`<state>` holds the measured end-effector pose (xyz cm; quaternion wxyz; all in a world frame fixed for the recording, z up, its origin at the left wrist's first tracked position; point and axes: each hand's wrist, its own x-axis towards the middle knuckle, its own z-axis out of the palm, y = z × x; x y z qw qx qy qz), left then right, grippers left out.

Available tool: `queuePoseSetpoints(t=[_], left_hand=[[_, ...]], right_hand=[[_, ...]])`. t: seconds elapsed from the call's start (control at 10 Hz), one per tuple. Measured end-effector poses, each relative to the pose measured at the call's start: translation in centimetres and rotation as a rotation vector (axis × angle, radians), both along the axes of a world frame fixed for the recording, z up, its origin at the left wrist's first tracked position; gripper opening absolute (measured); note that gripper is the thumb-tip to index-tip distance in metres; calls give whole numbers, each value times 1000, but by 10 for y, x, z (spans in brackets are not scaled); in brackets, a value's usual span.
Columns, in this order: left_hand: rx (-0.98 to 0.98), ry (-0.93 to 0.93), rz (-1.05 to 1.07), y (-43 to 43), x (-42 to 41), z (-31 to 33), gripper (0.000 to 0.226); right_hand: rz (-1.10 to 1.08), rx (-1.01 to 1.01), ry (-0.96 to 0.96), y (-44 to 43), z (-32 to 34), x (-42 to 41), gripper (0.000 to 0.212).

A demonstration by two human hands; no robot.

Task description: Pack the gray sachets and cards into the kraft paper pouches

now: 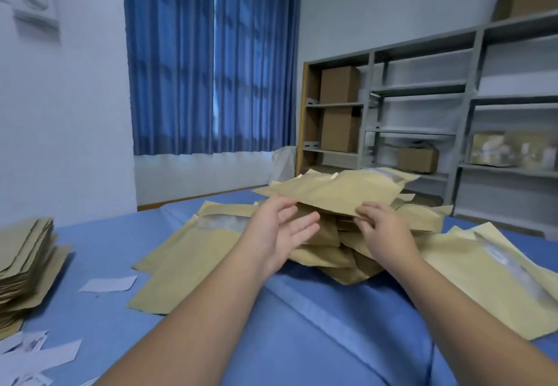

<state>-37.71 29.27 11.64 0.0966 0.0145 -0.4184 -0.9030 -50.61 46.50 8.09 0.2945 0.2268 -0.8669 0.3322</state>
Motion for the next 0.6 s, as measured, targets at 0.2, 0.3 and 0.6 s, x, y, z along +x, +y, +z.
queuePoseSetpoints(t=[0.2, 0.3, 0.6], left_hand=[[-115, -33, -69, -7, 7, -31, 38], [-89, -47, -14, -16, 6, -32, 39], [30, -88, 90, -41, 29, -41, 27]], right_hand=[[-100, -48, -204, 10, 6, -45, 33], [-134, 7, -223, 3, 12, -53, 41], [-180, 429, 94, -40, 2, -1, 44]])
